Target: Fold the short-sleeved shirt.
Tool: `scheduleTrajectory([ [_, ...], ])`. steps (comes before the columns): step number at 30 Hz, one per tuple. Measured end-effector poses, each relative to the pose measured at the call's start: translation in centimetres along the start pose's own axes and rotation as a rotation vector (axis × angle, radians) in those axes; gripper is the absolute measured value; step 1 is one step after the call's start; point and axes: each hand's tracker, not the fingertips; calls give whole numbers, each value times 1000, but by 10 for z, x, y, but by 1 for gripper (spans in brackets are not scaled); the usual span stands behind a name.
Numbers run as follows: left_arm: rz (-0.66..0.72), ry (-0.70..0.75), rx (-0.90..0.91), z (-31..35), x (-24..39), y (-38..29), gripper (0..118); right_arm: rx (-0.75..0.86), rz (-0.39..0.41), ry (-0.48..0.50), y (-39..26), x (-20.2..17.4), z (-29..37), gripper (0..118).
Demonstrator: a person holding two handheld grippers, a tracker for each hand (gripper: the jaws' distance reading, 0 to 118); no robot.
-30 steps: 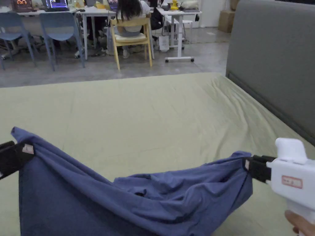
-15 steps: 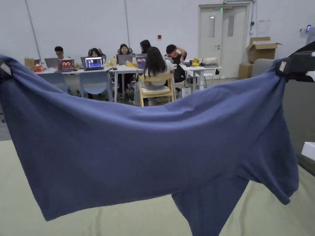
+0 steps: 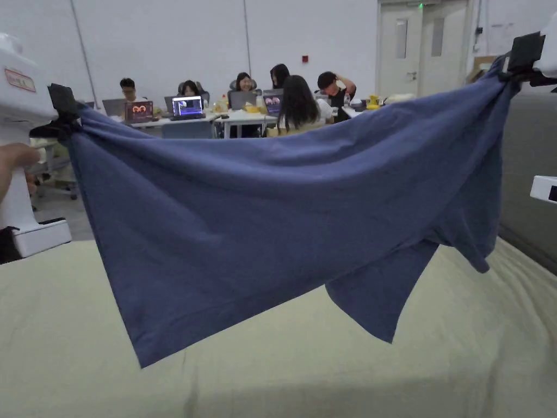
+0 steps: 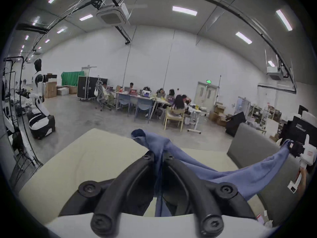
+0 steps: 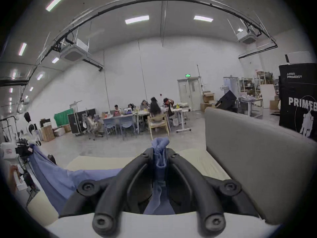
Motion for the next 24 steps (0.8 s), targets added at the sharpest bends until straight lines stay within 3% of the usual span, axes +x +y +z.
scheduleTrajectory([
  [7, 117, 8, -309, -127, -51, -185, 5, -279, -28, -35, -202, 33, -84, 15],
  [12, 168, 42, -534, -144, -56, -318, 5, -513, -21, -107, -348, 54, -111, 15],
  [20, 181, 32, -568, -127, -94, -359, 6, -553, -25, -106, -402, 67, -68, 15],
  [24, 134, -13, -561, -63, -95, -362, 5, -534, -33, -71, -407, 73, -3, 15],
])
